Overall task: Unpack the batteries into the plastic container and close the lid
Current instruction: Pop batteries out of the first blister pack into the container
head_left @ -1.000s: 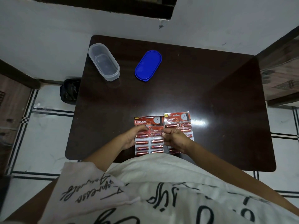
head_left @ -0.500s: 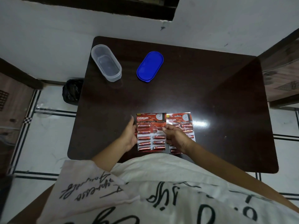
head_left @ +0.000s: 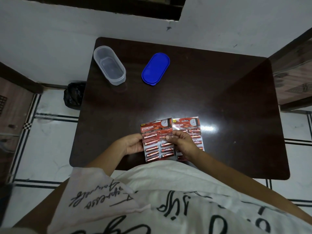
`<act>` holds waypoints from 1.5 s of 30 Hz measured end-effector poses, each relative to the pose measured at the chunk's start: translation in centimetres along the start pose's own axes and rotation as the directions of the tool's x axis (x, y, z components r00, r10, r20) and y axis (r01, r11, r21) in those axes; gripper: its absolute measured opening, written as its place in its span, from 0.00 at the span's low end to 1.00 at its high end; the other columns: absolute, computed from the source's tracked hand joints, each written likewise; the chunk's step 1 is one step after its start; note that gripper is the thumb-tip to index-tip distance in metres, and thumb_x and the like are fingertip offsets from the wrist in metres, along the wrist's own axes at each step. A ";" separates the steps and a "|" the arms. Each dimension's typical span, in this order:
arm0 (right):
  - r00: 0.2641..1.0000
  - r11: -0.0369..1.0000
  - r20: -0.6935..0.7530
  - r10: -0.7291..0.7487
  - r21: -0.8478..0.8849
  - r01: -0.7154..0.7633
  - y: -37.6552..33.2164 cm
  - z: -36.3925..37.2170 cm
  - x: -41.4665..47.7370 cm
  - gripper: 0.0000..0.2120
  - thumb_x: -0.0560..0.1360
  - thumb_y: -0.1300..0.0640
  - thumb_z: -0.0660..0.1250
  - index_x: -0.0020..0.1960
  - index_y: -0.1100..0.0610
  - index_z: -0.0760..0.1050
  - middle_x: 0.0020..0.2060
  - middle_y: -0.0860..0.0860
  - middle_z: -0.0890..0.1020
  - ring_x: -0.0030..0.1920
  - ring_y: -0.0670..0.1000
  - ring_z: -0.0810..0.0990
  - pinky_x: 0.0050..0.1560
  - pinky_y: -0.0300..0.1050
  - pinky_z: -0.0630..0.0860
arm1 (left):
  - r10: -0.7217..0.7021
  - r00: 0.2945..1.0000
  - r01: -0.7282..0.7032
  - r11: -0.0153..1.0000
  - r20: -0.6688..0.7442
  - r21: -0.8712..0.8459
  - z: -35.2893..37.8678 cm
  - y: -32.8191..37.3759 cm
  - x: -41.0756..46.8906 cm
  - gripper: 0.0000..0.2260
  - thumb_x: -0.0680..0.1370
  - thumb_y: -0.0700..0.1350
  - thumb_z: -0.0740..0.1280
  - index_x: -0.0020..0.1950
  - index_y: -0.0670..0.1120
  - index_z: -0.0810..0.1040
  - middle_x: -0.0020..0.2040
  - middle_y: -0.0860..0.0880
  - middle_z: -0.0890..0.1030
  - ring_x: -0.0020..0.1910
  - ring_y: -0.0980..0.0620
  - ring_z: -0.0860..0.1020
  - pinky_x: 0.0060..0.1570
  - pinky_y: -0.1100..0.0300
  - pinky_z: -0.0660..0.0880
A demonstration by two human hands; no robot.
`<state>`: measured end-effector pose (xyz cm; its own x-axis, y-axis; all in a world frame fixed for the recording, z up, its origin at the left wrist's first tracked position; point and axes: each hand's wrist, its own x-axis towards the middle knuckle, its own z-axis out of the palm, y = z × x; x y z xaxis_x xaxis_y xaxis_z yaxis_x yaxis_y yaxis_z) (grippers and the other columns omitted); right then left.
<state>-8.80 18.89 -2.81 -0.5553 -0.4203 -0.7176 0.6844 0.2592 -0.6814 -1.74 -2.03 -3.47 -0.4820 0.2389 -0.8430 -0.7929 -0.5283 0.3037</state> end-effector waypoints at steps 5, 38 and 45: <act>1.000 1.000 0.018 -0.009 0.017 0.009 0.1 0.3 -0.1 0.06 0.74 0.66 0.71 0.51 0.65 0.79 0.44 0.58 0.86 0.43 0.56 0.86 0.43 0.49 0.81 | 0.030 0.995 -0.009 0.976 -0.091 0.219 0.7 -0.4 0.6 0.06 0.80 0.37 0.64 0.45 0.40 0.80 0.41 0.45 0.85 0.40 0.51 0.84 0.47 0.56 0.81; 0.997 0.995 -0.014 0.070 0.066 -0.069 -0.5 0.6 -0.3 0.10 0.80 0.60 0.65 0.60 0.59 0.77 0.51 0.56 0.86 0.49 0.57 0.86 0.42 0.52 0.83 | 0.304 0.910 -0.400 0.823 -0.281 -0.404 -2.8 1.9 -2.0 0.14 0.79 0.55 0.63 0.42 0.46 0.76 0.38 0.48 0.84 0.32 0.54 0.82 0.30 0.66 0.79; 0.998 0.996 -0.015 0.055 0.077 -0.054 -0.3 0.2 -0.1 0.09 0.80 0.60 0.64 0.60 0.59 0.76 0.50 0.57 0.85 0.49 0.59 0.85 0.47 0.56 0.82 | 0.244 0.870 -0.242 0.968 -0.428 0.059 -1.6 1.2 -1.8 0.18 0.81 0.60 0.58 0.40 0.48 0.71 0.25 0.53 0.72 0.20 0.57 0.68 0.21 0.69 0.64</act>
<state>-8.84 18.64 -2.56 -0.5239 -0.3924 -0.7560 0.7476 0.2134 -0.6289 -1.19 -4.35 -2.27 -0.4530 -0.2698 -0.8497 -0.6732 -0.5213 0.5245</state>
